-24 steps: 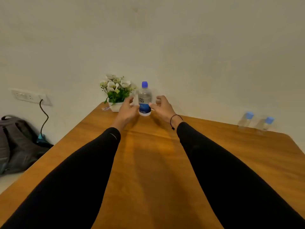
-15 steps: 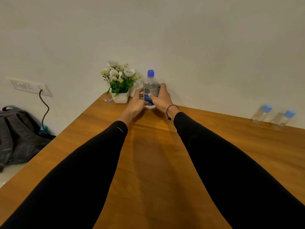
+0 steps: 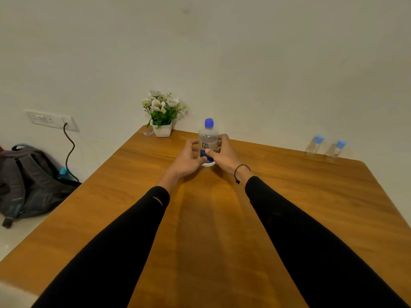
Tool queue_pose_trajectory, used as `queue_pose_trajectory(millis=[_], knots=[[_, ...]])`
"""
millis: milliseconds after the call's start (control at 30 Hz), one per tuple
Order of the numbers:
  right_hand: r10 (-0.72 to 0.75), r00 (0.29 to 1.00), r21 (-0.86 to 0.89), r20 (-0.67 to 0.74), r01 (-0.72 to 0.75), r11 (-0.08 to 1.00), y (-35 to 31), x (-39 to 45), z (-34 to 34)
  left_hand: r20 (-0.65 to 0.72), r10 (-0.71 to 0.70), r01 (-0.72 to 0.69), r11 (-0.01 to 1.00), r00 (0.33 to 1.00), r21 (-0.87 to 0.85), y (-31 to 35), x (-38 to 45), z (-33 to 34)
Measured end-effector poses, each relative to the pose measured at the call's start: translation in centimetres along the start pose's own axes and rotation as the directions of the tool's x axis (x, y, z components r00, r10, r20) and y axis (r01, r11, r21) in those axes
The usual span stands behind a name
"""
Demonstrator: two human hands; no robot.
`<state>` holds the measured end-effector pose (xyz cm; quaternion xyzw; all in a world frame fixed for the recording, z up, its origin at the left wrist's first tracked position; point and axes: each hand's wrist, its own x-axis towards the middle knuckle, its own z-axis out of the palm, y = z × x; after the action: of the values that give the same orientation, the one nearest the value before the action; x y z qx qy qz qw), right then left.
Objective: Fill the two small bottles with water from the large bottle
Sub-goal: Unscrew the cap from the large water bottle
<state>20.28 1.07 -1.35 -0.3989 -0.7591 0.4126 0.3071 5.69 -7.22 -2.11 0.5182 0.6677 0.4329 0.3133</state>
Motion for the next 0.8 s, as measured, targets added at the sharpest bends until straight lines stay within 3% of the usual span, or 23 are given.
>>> queue_pose_trajectory(millis=[267,800], knots=[[0.026,0.999,-0.066,0.035,-0.024,0.998,0.1,-11.9,-4.3,0.038,0.068,-0.07,0.997,0.997,0.045,2.0,-10.2,4.9],[-0.013,0.995,-0.087,-0.095,0.004,0.996,0.3,-29.6,-7.3,0.088,0.198,-0.194,0.98,0.976,-0.046,3.9,-24.3,10.5]])
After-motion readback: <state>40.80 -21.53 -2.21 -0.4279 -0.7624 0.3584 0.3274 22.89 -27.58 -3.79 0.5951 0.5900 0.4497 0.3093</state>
